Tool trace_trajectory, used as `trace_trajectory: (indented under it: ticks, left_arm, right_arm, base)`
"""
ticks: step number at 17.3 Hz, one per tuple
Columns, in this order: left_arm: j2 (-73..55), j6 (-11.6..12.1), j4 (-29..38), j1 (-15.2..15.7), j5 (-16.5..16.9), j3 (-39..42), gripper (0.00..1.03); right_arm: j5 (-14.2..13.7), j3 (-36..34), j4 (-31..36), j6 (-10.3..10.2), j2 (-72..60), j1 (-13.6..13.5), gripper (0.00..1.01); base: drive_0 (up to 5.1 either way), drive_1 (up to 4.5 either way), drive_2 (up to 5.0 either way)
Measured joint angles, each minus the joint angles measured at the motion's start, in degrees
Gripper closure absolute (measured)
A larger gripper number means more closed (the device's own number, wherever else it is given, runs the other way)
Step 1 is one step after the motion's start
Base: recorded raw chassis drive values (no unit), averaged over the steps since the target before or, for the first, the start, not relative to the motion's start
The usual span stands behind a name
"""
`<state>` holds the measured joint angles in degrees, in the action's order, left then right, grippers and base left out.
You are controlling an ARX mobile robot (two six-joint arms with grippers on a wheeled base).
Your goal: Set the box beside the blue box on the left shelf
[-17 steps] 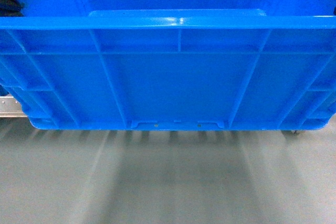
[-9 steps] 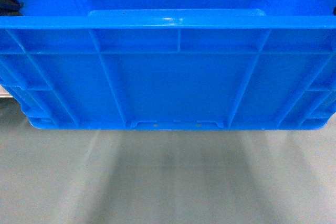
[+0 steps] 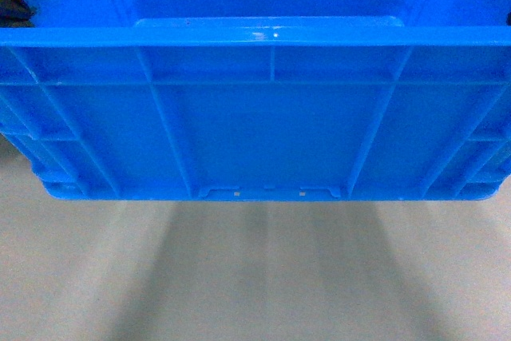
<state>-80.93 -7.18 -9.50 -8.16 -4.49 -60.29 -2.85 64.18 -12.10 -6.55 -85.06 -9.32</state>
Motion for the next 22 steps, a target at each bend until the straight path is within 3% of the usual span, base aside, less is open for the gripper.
trace_trajectory:
  ticks: [16, 22]
  left_arm:
    - [0.0, 0.0, 0.3, 0.0, 0.0, 0.0, 0.97]
    - [0.1, 0.0, 0.2, 0.0, 0.0, 0.0, 0.97]
  right_arm:
    - [0.0, 0.0, 0.3, 0.0, 0.0, 0.0, 0.95]
    - [0.0, 0.0, 0.2, 0.0, 0.0, 0.0, 0.95]
  base:
    - [0.0, 0.0, 0.0]
    - [0.0, 4.24, -4.2]
